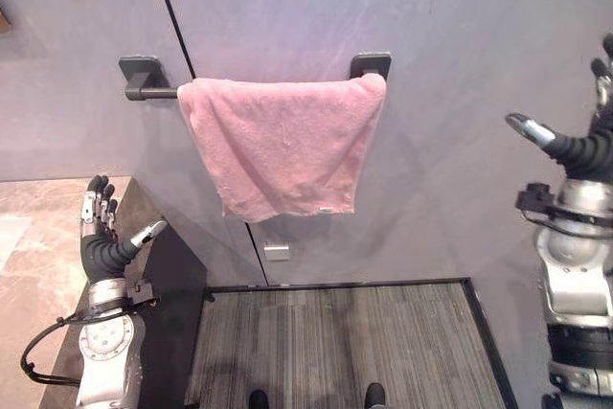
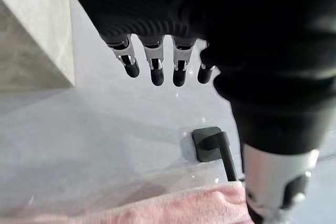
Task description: Put brush and paste in cup on sink, flatten towel.
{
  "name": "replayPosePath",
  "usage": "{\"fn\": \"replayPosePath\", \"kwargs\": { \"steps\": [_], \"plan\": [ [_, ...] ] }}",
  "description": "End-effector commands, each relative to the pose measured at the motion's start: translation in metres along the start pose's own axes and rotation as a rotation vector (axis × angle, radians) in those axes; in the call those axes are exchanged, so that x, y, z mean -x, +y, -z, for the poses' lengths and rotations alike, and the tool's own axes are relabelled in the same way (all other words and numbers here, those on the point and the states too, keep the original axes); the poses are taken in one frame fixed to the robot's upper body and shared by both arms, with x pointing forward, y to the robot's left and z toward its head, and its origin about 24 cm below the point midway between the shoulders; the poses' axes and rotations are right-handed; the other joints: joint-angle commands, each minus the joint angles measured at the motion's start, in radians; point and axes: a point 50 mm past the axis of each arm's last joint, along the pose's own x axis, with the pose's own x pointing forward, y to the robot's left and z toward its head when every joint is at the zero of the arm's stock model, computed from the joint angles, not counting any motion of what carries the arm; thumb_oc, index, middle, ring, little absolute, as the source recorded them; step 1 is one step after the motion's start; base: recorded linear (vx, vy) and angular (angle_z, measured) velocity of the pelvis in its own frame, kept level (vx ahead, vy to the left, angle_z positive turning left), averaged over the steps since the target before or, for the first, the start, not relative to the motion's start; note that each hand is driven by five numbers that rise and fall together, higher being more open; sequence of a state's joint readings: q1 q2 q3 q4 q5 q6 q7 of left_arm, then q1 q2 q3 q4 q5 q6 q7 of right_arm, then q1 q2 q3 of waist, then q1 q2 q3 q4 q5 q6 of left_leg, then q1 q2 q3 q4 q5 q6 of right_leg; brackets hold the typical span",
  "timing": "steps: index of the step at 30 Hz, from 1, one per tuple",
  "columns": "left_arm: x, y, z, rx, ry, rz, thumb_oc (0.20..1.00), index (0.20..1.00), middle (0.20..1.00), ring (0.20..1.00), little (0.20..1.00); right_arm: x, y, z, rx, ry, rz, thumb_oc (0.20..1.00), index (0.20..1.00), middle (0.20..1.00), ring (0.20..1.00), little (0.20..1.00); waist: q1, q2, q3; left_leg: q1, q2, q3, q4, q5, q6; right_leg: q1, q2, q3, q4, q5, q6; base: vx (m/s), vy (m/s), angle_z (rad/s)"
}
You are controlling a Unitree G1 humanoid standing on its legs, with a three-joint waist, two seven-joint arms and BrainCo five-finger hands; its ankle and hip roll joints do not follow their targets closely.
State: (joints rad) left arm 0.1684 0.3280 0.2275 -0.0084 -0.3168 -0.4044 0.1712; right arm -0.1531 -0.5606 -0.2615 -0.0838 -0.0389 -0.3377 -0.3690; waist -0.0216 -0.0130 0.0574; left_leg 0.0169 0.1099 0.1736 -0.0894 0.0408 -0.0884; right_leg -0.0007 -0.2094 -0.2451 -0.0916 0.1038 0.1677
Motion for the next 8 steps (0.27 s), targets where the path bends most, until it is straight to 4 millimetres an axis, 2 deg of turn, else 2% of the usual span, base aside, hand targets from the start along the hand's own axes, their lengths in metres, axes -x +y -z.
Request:
{"fn": "replayPosePath", "kwargs": {
  "steps": [1,4,5,8],
  "plan": [
    [0.010,0.005,0.017,0.013,0.085,0.027,1.000,1.000,1.000,1.000,1.000,0.031,-0.014,0.045,0.004,0.245,0.030,1.000,1.000,1.000,1.000,1.000,-0.016,-0.011,-0.035,-0.017,0.023,-0.030,0.002,0.006,-0.014,0.057,-0.042,-0.003,0.004,-0.008,0.037,-0.03,-0.018,-0.02],
    [0.035,0.006,0.066,0.013,0.345,0.021,1.000,1.000,1.000,1.000,1.000,0.081,-0.009,0.088,0.035,0.531,-0.074,1.000,1.000,1.000,1.000,1.000,-0.023,-0.010,-0.033,-0.014,0.025,-0.024,0.002,0.011,-0.012,0.057,-0.039,0.002,0.004,-0.006,0.035,-0.02,-0.012,0.00],
    [0.035,0.006,0.066,0.014,0.344,0.021,1.000,1.000,1.000,1.000,1.000,0.080,-0.009,0.088,0.034,0.530,-0.074,1.000,1.000,1.000,1.000,1.000,-0.023,-0.010,-0.034,-0.018,0.024,-0.024,0.002,0.015,-0.011,0.053,-0.039,0.003,0.004,-0.002,0.034,-0.03,-0.013,-0.01],
    [0.058,0.007,0.094,-0.029,0.517,0.038,1.000,1.000,1.000,1.000,1.000,0.141,0.006,0.118,0.000,0.823,-0.251,1.000,1.000,1.000,1.000,1.000,-0.029,-0.007,-0.027,-0.022,0.028,-0.019,0.002,0.024,-0.013,0.048,-0.036,0.005,0.004,0.000,0.034,-0.06,-0.023,-0.06]
  ]
}}
